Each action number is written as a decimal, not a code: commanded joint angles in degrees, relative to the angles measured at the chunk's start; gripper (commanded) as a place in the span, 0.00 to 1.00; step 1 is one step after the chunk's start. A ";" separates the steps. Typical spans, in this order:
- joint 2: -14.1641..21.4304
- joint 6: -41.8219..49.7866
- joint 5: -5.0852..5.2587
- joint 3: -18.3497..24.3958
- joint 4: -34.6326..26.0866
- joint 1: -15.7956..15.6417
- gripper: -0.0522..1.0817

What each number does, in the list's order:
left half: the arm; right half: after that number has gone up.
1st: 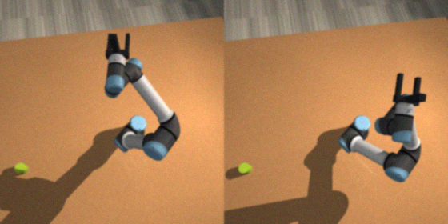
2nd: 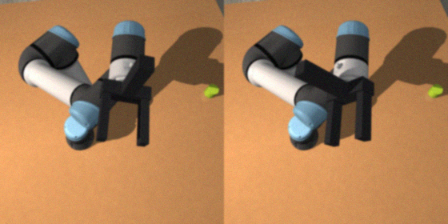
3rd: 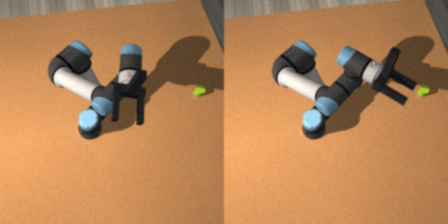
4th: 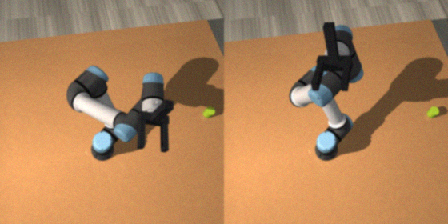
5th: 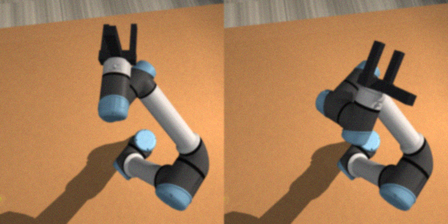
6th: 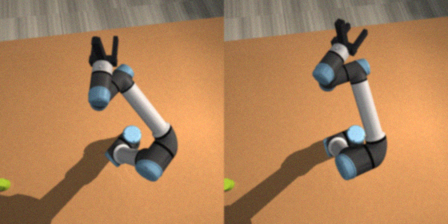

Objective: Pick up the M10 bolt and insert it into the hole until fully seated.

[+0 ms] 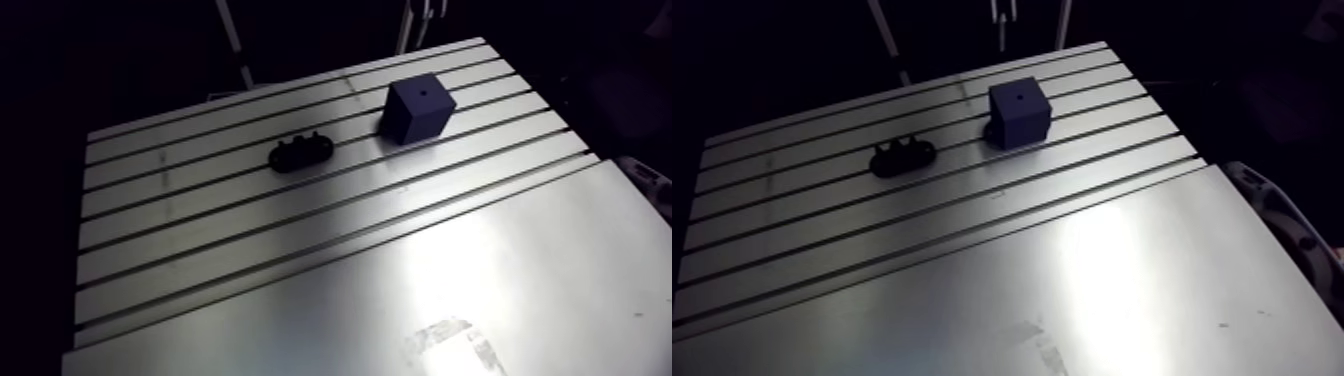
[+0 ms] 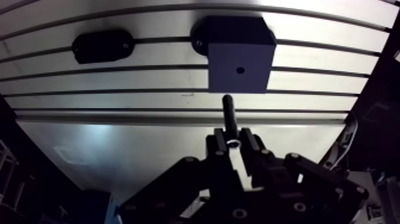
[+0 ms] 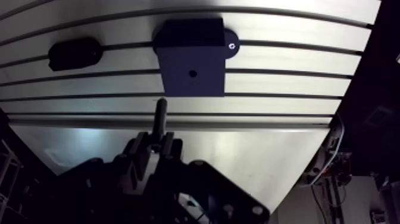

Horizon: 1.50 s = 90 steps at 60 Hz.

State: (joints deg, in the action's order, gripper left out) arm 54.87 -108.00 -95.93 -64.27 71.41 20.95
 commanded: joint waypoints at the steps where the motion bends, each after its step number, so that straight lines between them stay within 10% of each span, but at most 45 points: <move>1: -0.26 0.36 -0.53 -0.35 -0.24 -0.38 1.00; 28: -0.67 2.01 -2.62 -2.90 0.42 0.22 1.00; 90: -2.46 1.78 -2.64 -3.09 1.30 1.10 1.00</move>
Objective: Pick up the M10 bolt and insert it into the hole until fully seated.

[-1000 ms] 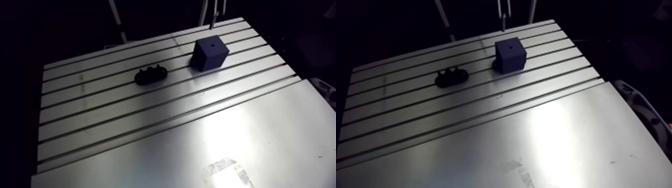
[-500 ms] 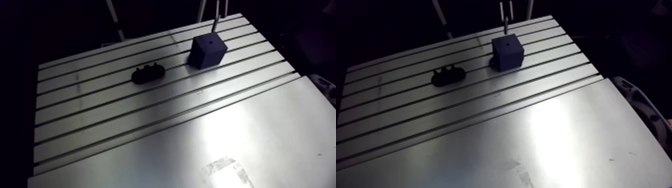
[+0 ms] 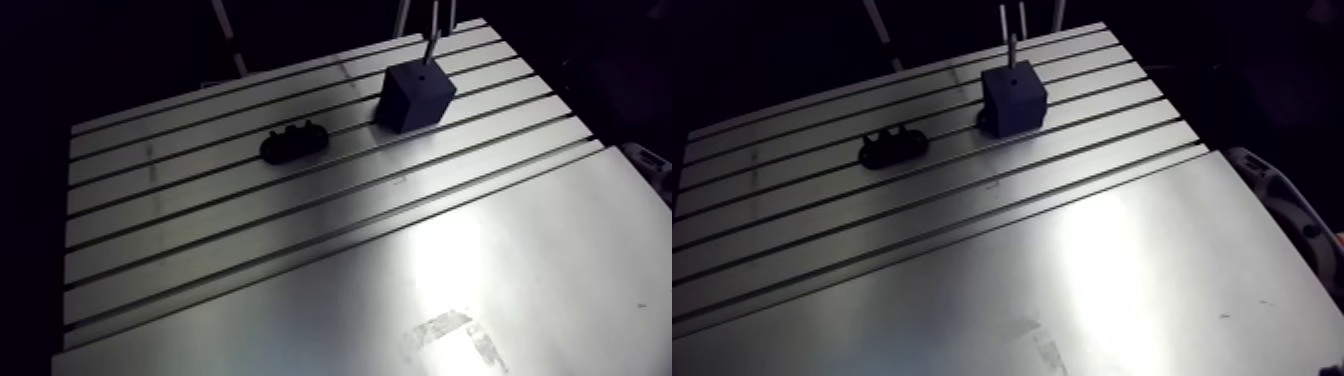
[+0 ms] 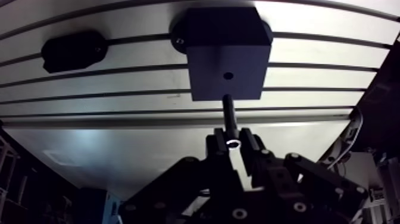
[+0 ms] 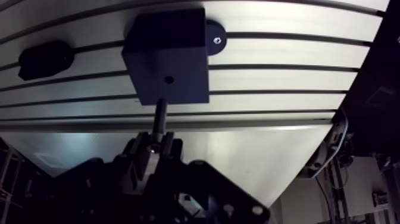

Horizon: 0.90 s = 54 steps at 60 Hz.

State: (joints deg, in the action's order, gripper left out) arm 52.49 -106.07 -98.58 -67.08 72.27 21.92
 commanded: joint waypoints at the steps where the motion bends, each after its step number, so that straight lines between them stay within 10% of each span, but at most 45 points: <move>1: -0.07 -0.15 0.01 -0.36 0.45 0.21 1.00; 54: -1.39 -0.24 0.01 -0.55 0.62 0.58 1.00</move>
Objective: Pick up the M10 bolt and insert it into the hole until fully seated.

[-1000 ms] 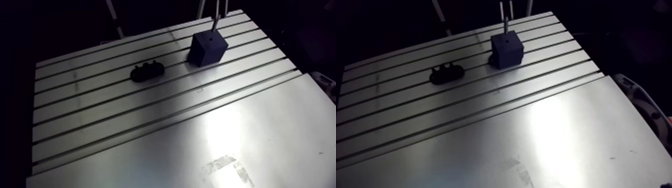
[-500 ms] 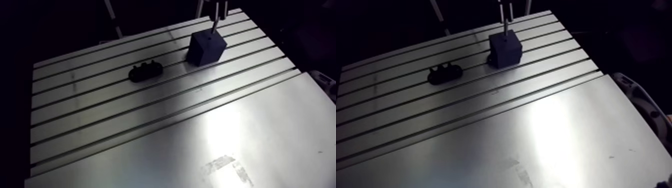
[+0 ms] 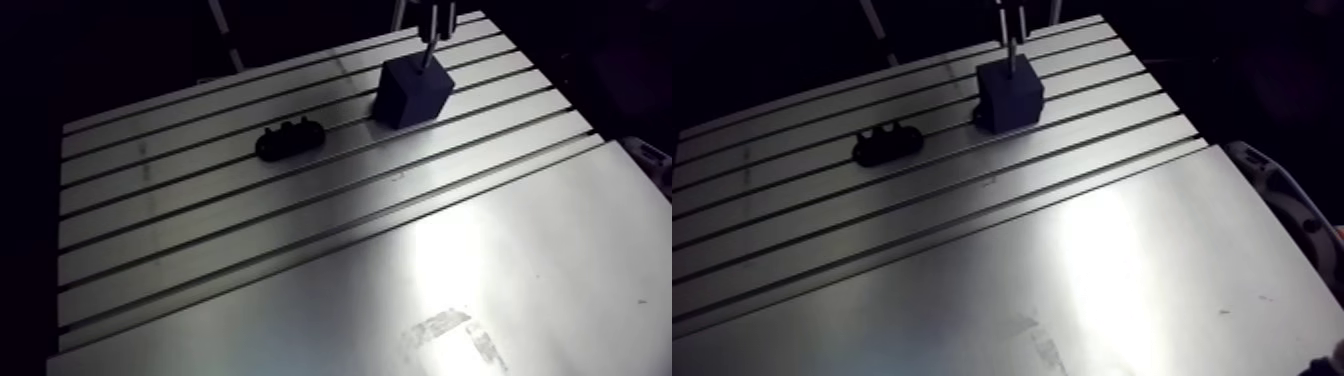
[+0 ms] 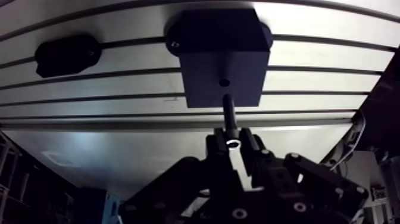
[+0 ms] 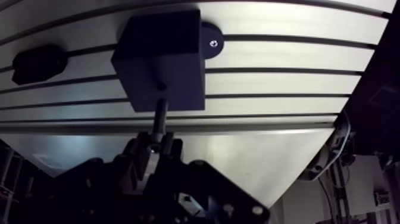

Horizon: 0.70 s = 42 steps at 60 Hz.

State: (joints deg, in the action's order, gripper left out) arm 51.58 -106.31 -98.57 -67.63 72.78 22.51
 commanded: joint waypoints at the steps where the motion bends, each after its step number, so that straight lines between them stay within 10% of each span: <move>1: -0.49 0.00 0.00 0.01 0.11 -0.01 1.00; 42: -1.19 -0.09 0.00 0.54 0.20 -0.27 1.00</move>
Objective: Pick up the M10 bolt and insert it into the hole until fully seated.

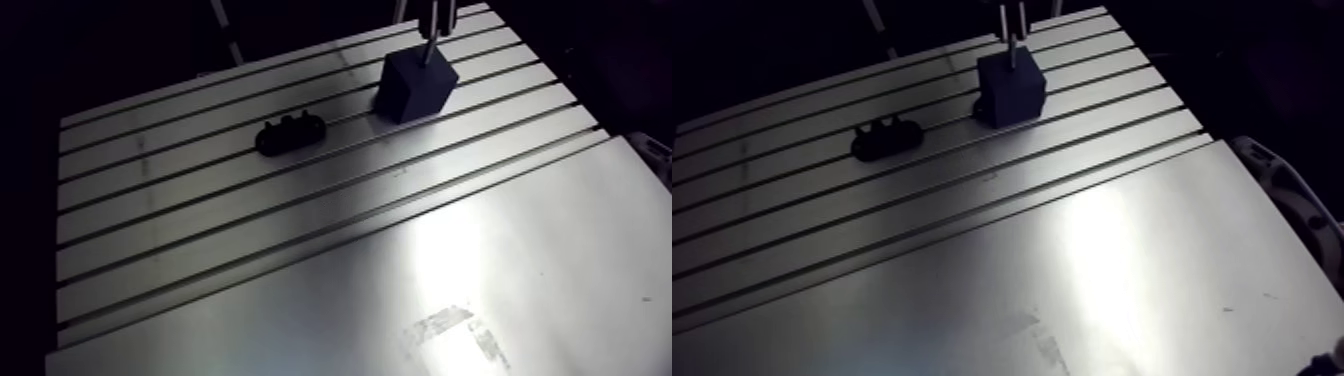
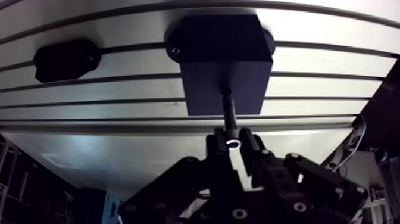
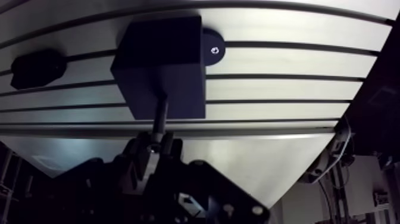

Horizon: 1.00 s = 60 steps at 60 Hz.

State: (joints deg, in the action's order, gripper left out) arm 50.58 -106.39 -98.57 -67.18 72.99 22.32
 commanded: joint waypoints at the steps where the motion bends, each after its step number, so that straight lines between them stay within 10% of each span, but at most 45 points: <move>1: -0.27 0.00 0.00 0.15 0.00 -0.07 1.00; 60: -0.80 0.00 0.00 0.08 0.09 -0.16 1.00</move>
State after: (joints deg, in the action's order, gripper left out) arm 49.90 -106.39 -98.57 -67.21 73.07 22.12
